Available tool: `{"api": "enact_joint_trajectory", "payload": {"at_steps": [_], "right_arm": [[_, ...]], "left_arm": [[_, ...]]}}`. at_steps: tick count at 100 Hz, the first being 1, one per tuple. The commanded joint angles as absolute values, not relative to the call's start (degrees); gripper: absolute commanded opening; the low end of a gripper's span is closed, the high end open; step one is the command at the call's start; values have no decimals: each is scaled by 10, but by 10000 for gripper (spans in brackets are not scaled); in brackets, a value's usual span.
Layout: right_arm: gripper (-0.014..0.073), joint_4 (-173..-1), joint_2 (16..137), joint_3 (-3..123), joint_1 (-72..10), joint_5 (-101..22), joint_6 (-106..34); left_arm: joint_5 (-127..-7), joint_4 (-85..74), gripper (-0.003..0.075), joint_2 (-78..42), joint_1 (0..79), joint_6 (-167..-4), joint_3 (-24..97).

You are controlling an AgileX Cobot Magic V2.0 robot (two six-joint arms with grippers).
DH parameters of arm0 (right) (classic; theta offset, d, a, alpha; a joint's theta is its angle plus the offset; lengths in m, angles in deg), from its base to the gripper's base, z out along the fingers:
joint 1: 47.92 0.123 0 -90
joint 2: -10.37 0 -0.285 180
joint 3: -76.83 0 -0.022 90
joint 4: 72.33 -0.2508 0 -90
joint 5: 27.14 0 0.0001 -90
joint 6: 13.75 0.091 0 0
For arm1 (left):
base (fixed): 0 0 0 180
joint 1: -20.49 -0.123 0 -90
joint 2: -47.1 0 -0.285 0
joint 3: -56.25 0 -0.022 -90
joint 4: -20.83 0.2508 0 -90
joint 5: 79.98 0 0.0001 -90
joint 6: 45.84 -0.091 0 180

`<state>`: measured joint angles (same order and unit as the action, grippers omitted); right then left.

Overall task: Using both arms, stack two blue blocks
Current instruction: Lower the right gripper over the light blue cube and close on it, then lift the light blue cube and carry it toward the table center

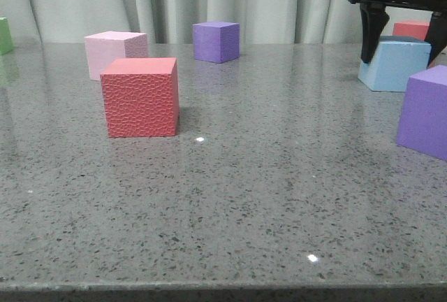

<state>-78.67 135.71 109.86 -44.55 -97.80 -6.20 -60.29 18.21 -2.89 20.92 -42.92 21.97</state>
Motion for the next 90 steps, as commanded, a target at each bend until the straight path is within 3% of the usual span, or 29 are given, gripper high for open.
{"api": "enact_joint_trajectory", "payload": {"at_steps": [1, 17, 62, 90], "right_arm": [[449, -792, 1322, 1118, -446, -976, -67], [370, -793, 1322, 1118, -446, -981, -67], [370, -796, 1320, 1154, -439, -1012, -52], [370, -790, 1320, 1260, -354, -1030, 11]], "left_arm": [[-648, 181, 585, -29, 209, -426, 240], [-648, 181, 585, -29, 209, -426, 240], [-648, 181, 585, -29, 209, -426, 240], [-648, 181, 585, -29, 209, -426, 240]]}}
